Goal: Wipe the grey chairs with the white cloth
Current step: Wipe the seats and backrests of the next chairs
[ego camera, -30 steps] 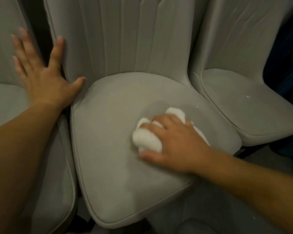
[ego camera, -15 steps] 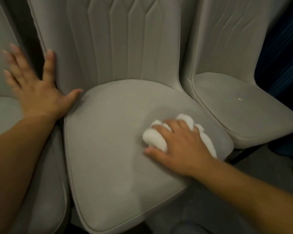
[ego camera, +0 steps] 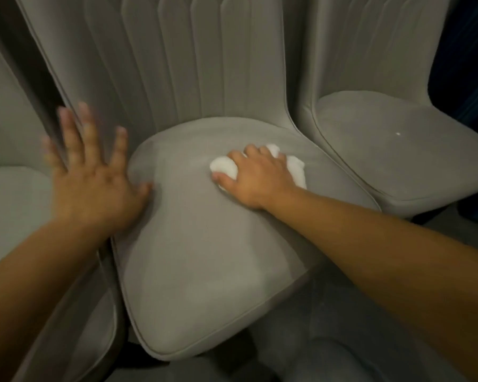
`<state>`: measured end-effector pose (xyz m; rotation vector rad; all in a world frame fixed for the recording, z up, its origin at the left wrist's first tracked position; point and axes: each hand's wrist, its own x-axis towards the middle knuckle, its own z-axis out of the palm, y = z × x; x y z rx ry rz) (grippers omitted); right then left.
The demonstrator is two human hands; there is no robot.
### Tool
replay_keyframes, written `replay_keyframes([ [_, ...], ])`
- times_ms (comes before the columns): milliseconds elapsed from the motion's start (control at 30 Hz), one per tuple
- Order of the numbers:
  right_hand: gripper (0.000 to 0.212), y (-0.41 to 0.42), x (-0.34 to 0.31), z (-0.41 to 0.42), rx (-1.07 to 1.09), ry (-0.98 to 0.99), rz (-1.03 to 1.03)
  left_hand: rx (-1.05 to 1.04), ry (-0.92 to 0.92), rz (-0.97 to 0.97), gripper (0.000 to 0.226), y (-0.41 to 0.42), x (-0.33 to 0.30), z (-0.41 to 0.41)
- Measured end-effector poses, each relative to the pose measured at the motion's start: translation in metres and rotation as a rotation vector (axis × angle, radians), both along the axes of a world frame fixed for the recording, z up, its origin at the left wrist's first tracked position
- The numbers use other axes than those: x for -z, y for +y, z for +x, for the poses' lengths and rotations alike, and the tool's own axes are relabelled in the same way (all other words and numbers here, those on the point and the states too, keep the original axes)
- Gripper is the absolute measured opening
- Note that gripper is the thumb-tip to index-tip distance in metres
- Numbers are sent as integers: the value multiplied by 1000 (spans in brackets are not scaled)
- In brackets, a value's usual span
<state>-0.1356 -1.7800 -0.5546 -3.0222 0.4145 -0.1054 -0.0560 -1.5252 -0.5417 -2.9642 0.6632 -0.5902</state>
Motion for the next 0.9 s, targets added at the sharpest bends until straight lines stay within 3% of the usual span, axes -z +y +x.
replay_keyframes([
  [100, 64, 0, 1, 33, 15, 25, -23, 61, 311, 44, 84, -3, 23, -38],
  [200, 64, 0, 6, 39, 29, -3, -25, -87, 745, -168, 106, -10, 19, -26],
  [233, 64, -2, 7, 38, 27, -9, -27, -95, 751, -171, 107, -13, 19, -26],
  [367, 64, -1, 2, 32, -10, 14, -38, -87, 470, -85, 100, -18, 30, -48],
  [700, 75, -18, -8, -121, -235, -24, -8, -88, 496, -110, 97, -17, 32, -44],
  [800, 86, -52, -12, -99, -180, 50, -32, -92, 491, -111, 96, -18, 32, -45],
  [900, 91, -84, -14, -26, -74, 60, -49, -92, 490, -116, 94, -18, 33, -45],
])
